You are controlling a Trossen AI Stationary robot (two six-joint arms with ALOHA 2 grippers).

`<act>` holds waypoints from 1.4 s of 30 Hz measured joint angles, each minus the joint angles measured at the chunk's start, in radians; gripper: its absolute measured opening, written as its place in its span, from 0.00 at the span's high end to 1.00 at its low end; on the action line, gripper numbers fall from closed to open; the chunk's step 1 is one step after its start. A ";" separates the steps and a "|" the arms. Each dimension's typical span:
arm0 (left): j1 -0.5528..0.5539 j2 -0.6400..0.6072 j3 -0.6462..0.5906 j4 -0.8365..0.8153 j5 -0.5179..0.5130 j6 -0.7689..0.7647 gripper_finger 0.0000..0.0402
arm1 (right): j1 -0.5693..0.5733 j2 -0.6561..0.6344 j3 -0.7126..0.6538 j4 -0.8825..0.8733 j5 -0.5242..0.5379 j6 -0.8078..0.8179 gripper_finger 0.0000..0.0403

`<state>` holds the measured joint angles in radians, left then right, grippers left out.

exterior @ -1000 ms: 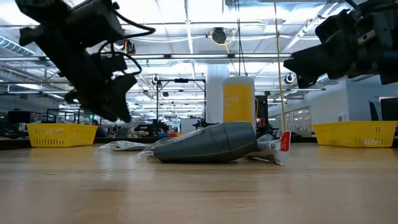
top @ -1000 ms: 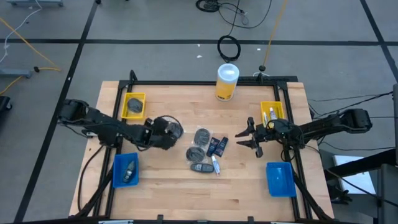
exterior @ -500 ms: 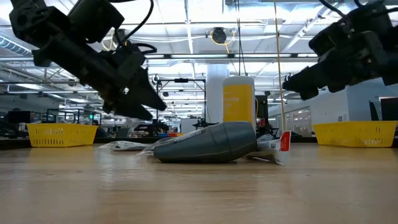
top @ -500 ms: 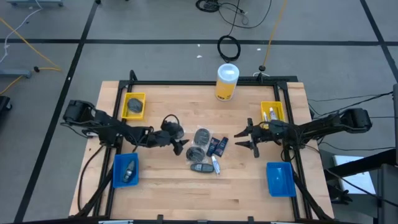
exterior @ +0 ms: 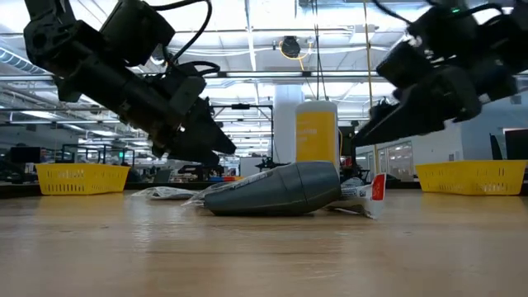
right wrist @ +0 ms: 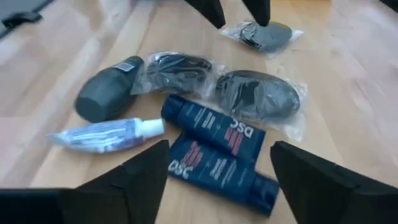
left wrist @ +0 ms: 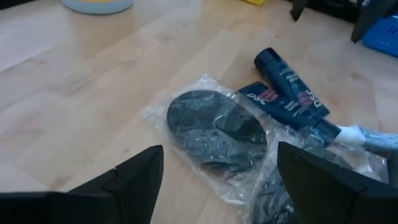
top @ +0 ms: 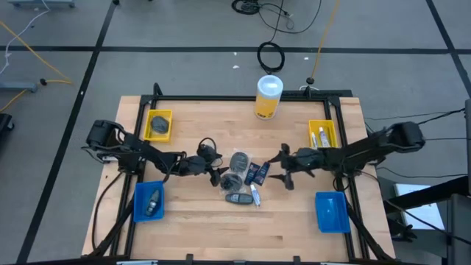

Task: Pick & Place Travel size toiletries
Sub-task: Put the blue shaving cream into the right blue bin

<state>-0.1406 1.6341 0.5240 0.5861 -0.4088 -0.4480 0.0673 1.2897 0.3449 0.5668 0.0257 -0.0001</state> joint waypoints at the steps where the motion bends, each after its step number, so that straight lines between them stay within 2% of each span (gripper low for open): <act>1: 0.001 0.003 0.003 0.000 0.000 0.001 0.25 | 0.000 0.032 0.015 0.000 0.000 -0.013 0.28; 6: 0.002 0.008 0.005 0.008 0.000 0.006 0.26 | -0.004 0.166 0.115 -0.042 0.000 -0.168 0.18; 9: 0.002 0.008 0.005 0.009 0.000 0.006 0.26 | -0.017 0.214 0.180 -0.132 -0.016 -0.240 0.16; 12: 0.001 0.008 0.005 0.012 0.000 0.005 0.25 | -0.034 0.239 0.217 -0.233 -0.050 -0.250 0.16; 17: 0.001 0.008 0.005 0.008 0.001 0.001 0.27 | -0.056 0.246 0.211 -0.277 -0.053 -0.273 0.20; 24: 0.001 0.008 0.005 0.013 0.011 0.002 0.30 | -0.053 0.247 0.202 -0.296 -0.054 -0.299 0.32; 36: 0.001 0.008 0.005 0.009 0.012 -0.001 0.30 | -0.053 0.239 0.202 -0.319 -0.108 -0.189 0.70; 39: 0.001 0.008 0.005 0.008 0.012 0.001 0.32 | -0.052 0.202 0.202 -0.384 -0.108 -0.148 0.72; 42: 0.001 0.008 0.005 0.008 0.012 0.002 0.31 | -0.047 0.125 0.229 -0.525 -0.096 -0.066 0.70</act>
<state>-0.1398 1.6424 0.5289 0.5941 -0.3969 -0.4465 0.0202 1.4148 0.5739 0.0422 -0.0707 -0.0663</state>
